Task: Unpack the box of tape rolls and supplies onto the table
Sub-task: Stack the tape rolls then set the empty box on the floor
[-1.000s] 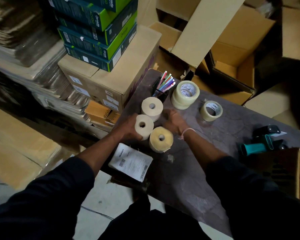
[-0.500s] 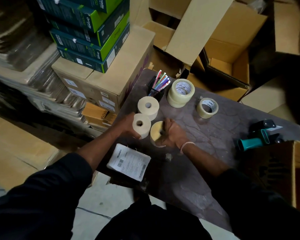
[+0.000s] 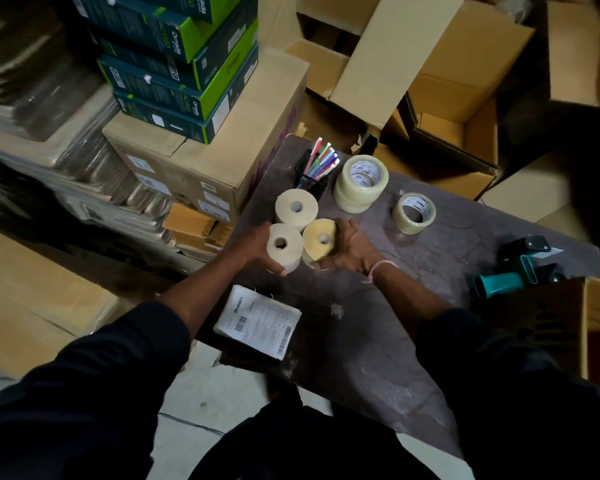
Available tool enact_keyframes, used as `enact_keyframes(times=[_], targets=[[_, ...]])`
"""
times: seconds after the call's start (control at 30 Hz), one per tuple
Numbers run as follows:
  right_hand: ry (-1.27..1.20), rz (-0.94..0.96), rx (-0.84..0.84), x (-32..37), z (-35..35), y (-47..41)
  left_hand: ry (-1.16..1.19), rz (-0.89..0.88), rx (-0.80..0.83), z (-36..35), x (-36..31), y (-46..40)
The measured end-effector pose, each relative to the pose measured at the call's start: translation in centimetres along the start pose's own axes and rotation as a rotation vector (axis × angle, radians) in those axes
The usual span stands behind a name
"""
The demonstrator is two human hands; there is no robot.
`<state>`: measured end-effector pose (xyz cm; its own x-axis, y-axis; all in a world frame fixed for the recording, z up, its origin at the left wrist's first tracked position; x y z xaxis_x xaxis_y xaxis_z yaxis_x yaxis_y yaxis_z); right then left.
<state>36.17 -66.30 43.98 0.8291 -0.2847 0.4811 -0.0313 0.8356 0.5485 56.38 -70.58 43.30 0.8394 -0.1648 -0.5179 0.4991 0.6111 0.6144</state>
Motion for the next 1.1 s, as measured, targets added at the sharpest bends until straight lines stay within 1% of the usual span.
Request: enact_keyframes(times=[0.13, 0.17, 0.2, 0.27, 0.33, 0.4, 0.5, 0.57, 0.67, 0.77, 0.9, 0.97, 1.03, 1.1], targets=[[0.020, -0.016, -0.003, -0.7, 0.4, 1.5, 0.032, 0.032, 0.088, -0.5, -0.7, 0.1], [0.034, -0.022, 0.005, -0.9, 0.6, 2.1, 0.033, 0.035, 0.083, -0.3, -1.2, 0.2], [0.041, -0.046, 0.008, -1.5, 0.9, 2.6, 0.003, 0.021, 0.044, 0.1, -1.9, 0.2], [0.040, -0.097, -0.015, -2.8, 1.9, 3.8, -0.096, -0.048, -0.110, 1.4, -4.4, 0.5], [0.024, -0.150, -0.050, -4.2, 2.9, 5.0, -0.147, -0.183, -0.253, 2.2, -7.6, 1.2], [0.016, -0.199, -0.074, -5.5, 4.0, 6.3, -0.153, -0.313, -0.295, 1.7, -10.6, 1.3], [0.044, -0.282, -0.096, -7.9, 5.6, 8.7, -0.169, -0.416, -0.275, -0.4, -14.1, 0.7], [0.008, -0.346, -0.135, -10.1, 6.8, 10.5, -0.179, -0.455, -0.244, -2.5, -16.6, 0.6], [0.009, -0.423, -0.149, -13.2, 8.1, 13.3, -0.197, -0.508, -0.145, -6.4, -20.2, 0.2], [0.006, -0.449, -0.205, -15.5, 10.1, 16.1, -0.186, -0.553, -0.055, -9.6, -24.0, 0.0], [-0.031, -0.425, -0.305, -17.7, 13.5, 20.3, -0.158, -0.544, 0.021, -12.4, -29.2, -0.1], [-0.079, -0.385, -0.383, -18.7, 15.3, 23.0, -0.078, -0.534, 0.051, -13.8, -31.7, 0.1], [-0.233, -0.296, -0.515, -20.1, 16.8, 26.2, -0.004, -0.530, 0.054, -15.1, -34.3, 0.7], [-0.361, -0.223, -0.605, -22.1, 17.5, 29.5, 0.037, -0.528, 0.045, -16.6, -36.9, 1.7]])
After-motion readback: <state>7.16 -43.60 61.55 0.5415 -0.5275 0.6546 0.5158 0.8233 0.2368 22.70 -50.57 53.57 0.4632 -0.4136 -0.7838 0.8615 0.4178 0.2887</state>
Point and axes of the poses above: each hand's wrist, its own y-axis away from the middle knuckle, its own z-axis out of the back of the hand, x = y × z, the point moved 9 cm from there along -y, towards the middle knuckle, and after that the axes turned 13 degrees about x, right-handed, at the moved point
